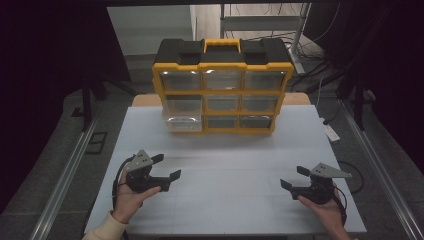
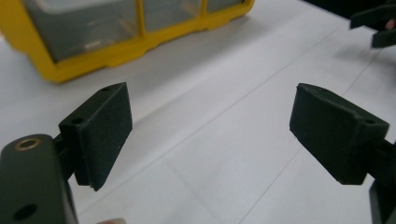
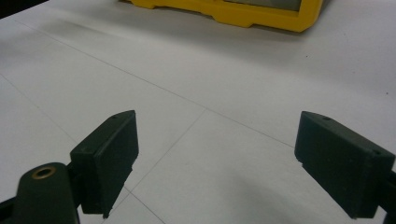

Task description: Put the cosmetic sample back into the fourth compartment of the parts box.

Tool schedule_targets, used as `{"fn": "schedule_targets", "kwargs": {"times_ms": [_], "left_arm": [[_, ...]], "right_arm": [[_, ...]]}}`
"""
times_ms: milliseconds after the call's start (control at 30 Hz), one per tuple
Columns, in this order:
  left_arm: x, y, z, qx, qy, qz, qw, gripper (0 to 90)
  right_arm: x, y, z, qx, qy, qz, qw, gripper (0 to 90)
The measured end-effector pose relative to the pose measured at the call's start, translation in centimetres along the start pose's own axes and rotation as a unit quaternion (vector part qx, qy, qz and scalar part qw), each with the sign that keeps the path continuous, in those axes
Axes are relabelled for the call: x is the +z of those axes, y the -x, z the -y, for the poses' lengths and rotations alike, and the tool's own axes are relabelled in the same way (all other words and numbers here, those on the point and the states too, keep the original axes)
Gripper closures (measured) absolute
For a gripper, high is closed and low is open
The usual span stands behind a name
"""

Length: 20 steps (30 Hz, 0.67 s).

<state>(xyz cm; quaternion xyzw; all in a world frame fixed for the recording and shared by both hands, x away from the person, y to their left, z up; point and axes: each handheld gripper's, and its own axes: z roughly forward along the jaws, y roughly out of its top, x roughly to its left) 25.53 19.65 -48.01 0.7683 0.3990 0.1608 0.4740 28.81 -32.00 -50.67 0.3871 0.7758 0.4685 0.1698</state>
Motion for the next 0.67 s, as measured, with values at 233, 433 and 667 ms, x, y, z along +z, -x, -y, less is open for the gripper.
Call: {"fn": "schedule_targets", "kwargs": {"times_ms": [233,433,667], "left_arm": [[0.0,-0.8,2.4,-0.012,-0.016,-0.010,0.9997,14.3],[0.2,-1.2,2.6,-0.005,-0.015,-0.027,0.9995,14.2],[0.4,-1.4,2.8,0.003,-0.019,-0.032,0.9993,14.2]], "right_arm": [[0.0,0.0,0.0,-0.005,0.000,-0.002,1.0000,14.0],[0.0,-0.1,0.0,-0.007,0.001,-0.003,1.0000,14.0],[0.1,0.0,0.1,-0.005,0.001,-0.006,1.0000,14.0]]}}
